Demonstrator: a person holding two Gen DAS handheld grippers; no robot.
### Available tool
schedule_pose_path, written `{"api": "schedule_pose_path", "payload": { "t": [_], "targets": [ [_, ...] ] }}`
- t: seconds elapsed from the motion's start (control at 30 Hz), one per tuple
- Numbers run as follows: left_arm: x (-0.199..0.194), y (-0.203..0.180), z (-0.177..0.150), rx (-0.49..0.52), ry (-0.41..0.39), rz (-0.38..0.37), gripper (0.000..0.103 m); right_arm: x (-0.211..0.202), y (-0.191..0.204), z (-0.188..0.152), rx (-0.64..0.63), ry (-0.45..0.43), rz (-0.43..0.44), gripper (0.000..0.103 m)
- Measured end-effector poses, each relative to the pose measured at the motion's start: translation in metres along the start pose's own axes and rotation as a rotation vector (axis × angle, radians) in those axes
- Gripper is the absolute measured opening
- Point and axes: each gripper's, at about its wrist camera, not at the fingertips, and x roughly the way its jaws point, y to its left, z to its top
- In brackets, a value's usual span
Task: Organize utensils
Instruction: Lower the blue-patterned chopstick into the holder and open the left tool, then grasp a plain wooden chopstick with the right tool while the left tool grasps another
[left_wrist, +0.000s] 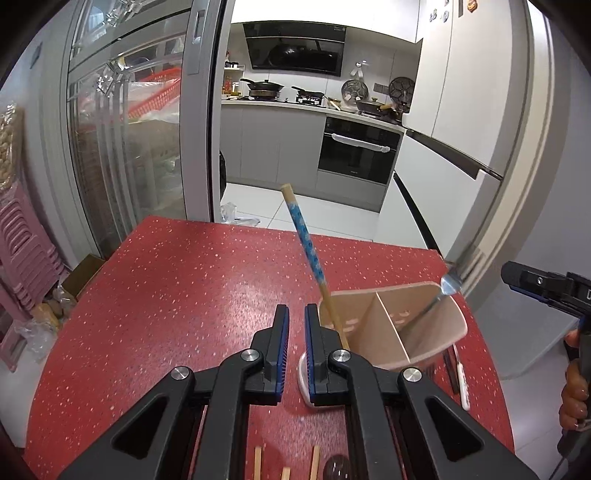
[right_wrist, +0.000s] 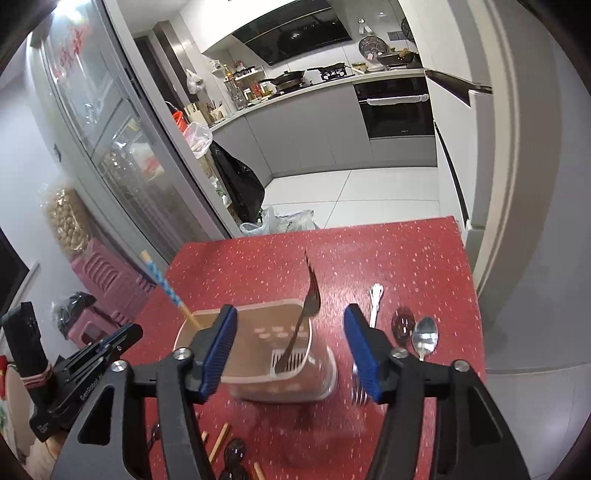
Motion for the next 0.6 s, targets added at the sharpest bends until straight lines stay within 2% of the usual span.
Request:
{"api": "schedule_pose_path", "payload": {
  "t": [0.2, 0.23, 0.27, 0.33, 0.6],
  "targets": [
    [-0.016, 0.011, -0.031, -0.020, 0.039, -0.016, 0.033, -0.011, 0.002, -0.037, 0.007, 0.073, 0.013, 0.075],
    [-0.018, 0.013, -0.038, -0.022, 0.046, -0.014, 0.053, -0.012, 0.003, -0.046, 0.004, 0.091, 0.014, 0.076],
    [-0.021, 0.017, -0.046, -0.024, 0.058, -0.003, 0.103, -0.013, 0.003, -0.053, 0.002, 0.106, 0.015, 0.076],
    [-0.026, 0.022, -0.058, -0.031, 0.044, 0.047, 0.103, -0.013, 0.005, -0.070, -0.004, 0.143, 0.020, 0.076],
    [-0.022, 0.038, -0.122, 0.031, 0.136, 0.123, 0.103, -0.005, 0.003, -0.139, -0.011, 0.288, -0.001, 0.076]
  ]
}}
